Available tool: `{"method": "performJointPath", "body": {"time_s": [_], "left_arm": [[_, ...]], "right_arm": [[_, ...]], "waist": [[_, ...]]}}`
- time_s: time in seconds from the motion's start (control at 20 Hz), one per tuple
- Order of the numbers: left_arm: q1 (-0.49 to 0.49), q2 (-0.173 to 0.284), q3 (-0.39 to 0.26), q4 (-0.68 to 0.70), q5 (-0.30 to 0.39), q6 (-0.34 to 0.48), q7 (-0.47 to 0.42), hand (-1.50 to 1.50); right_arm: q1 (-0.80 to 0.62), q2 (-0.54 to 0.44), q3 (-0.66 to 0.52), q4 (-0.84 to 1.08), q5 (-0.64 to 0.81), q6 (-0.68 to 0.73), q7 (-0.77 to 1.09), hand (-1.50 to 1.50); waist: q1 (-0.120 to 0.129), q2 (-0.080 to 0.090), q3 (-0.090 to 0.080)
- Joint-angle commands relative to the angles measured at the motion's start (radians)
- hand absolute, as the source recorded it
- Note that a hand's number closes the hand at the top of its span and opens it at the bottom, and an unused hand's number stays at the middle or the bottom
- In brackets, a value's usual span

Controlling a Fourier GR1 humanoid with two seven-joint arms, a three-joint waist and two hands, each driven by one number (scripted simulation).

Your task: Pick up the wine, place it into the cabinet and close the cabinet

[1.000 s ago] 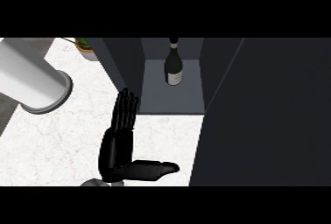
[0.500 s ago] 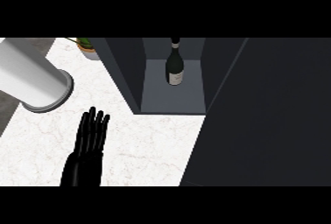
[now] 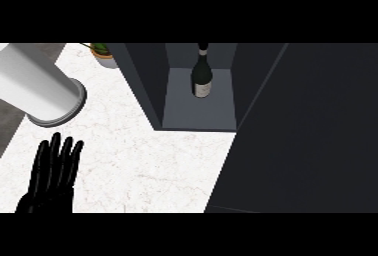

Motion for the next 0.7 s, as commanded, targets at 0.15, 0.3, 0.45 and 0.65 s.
{"method": "performJointPath", "body": {"time_s": [0.15, 0.3, 0.45, 0.65], "left_arm": [[0.066, 0.072, 0.105, -0.025, 0.085, -0.106, -0.010, -1.50], [0.100, 0.117, 0.181, -0.080, 0.146, -0.140, 0.015, -1.50], [0.129, 0.130, 0.222, -0.017, 0.163, -0.219, -0.038, -1.50], [0.181, 0.164, 0.260, -0.042, 0.195, -0.278, -0.034, -1.50]], "right_arm": [[-0.180, 0.191, 0.234, -0.003, 0.051, -0.096, 0.140, 1.50], [-0.272, 0.193, 0.247, 0.099, 0.052, -0.208, 0.115, 1.50], [-0.427, 0.195, 0.234, 0.181, 0.047, -0.316, 0.111, 1.50], [-0.602, 0.194, 0.209, 0.256, 0.019, -0.461, 0.126, 1.50]], "waist": [[0.009, -0.001, -0.003], [0.017, 0.003, -0.001], [0.032, 0.006, -0.003], [0.037, 0.004, -0.002]]}}
